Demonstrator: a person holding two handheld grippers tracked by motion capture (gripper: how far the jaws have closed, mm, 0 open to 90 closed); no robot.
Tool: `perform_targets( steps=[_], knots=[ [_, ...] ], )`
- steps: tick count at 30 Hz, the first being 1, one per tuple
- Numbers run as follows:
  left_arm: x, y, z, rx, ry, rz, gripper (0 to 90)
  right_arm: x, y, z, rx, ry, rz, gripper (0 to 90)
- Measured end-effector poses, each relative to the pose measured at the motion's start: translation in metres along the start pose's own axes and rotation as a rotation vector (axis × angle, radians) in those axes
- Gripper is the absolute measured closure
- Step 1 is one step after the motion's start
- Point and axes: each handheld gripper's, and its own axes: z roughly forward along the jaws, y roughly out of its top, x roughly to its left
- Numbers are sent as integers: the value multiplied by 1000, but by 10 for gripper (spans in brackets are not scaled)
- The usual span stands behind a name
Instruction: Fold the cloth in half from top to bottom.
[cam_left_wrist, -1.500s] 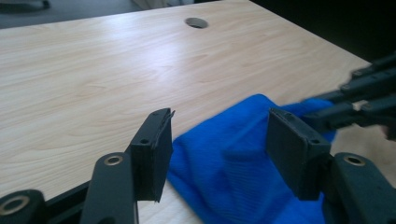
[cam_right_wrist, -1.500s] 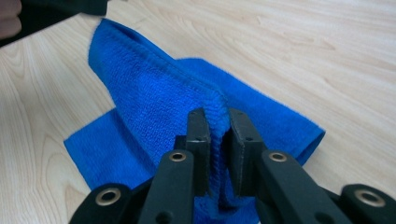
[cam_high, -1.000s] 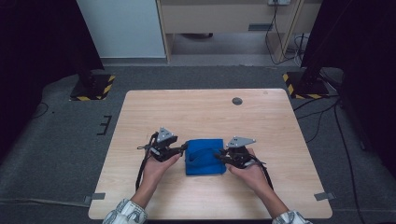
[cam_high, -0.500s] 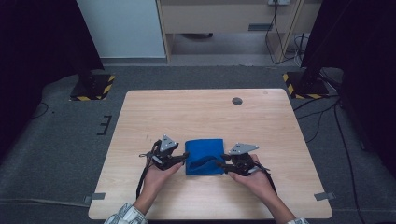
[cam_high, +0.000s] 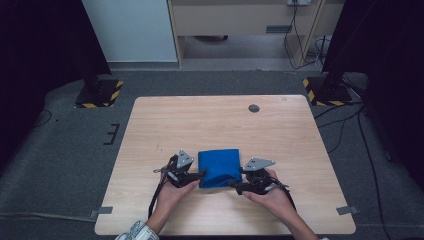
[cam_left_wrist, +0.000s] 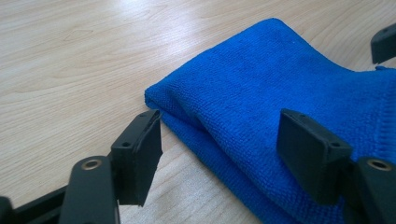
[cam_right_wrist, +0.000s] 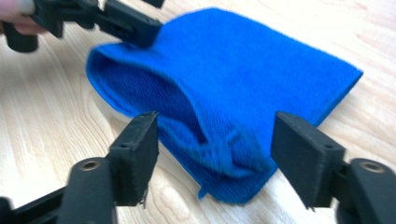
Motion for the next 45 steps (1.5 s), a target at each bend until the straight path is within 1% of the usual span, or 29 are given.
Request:
perform_targets(
  steps=[1, 2, 4, 7, 9, 10, 11, 12, 13, 14, 15, 17, 19, 23, 25, 28, 33, 34, 37, 39, 40, 45],
  knots=[
    [0, 0, 0, 0, 0, 0, 288, 0, 0, 0, 0, 0, 0, 310],
    [0, 0, 1, 3, 2, 4, 279, 1, 3, -2, -10, 3, 12, 278],
    [-1, -1, 2, 11, 2, 9, 261, 1, 7, -4, -33, -1, 11, 263],
    [-4, -4, 4, 31, 19, 28, 241, 0, 11, -6, -63, -15, 20, 245],
    [-5, -5, 4, 32, 23, 29, 229, 0, 13, -6, -71, -17, 27, 234],
    [-7, -7, 5, 44, 30, 45, 222, -2, 17, -7, -92, -24, 31, 223],
    [-7, -7, 5, 44, 30, 45, 214, -2, 18, -7, -97, -29, 34, 218],
    [-9, -9, 6, 55, 36, 62, 206, -3, 20, -6, -103, -39, 37, 216],
    [-9, -9, 6, 55, 36, 62, 198, -3, 20, -6, -103, -39, 37, 216],
    [-11, -12, 8, 75, 34, 65, 189, -5, 20, -4, -104, -53, 49, 207],
    [-11, -13, 9, 82, 38, 73, 183, -6, 20, -2, -97, -58, 52, 205],
    [-12, -13, 10, 85, 45, 89, 172, -8, 18, 3, -81, -67, 47, 199],
    [-12, -12, 9, 78, 52, 94, 161, -9, 15, 7, -60, -72, 41, 195],
    [-11, -9, 7, 54, 48, 78, 140, -9, 12, 12, -32, -79, 27, 188],
    [-9, -7, 6, 42, 47, 66, 126, -10, 12, 13, -38, -83, 34, 185],
    [-5, -4, 4, 30, 46, 52, 113, -12, 13, 14, -35, -93, 31, 165],
    [0, -3, 3, 34, 38, 42, 91, -14, 14, 14, -45, -110, 27, 129],
    [3, -2, 3, 32, 31, 27, 88, -15, 16, 15, -36, -117, 30, 110],
    [6, 0, 2, 28, 26, 23, 83, -17, 18, 14, -47, -120, 27, 102],
    [7, 1, 1, 25, 27, 22, 82, -18, 19, 14, -48, -122, 27, 100],
    [9, 1, 0, 27, 28, 24, 83, -21, 20, 14, -49, -125, 22, 99],
    [19, 2, -5, 21, 41, 9, 83, -29, 23, 11, -61, -141, 44, 99]
  ],
)
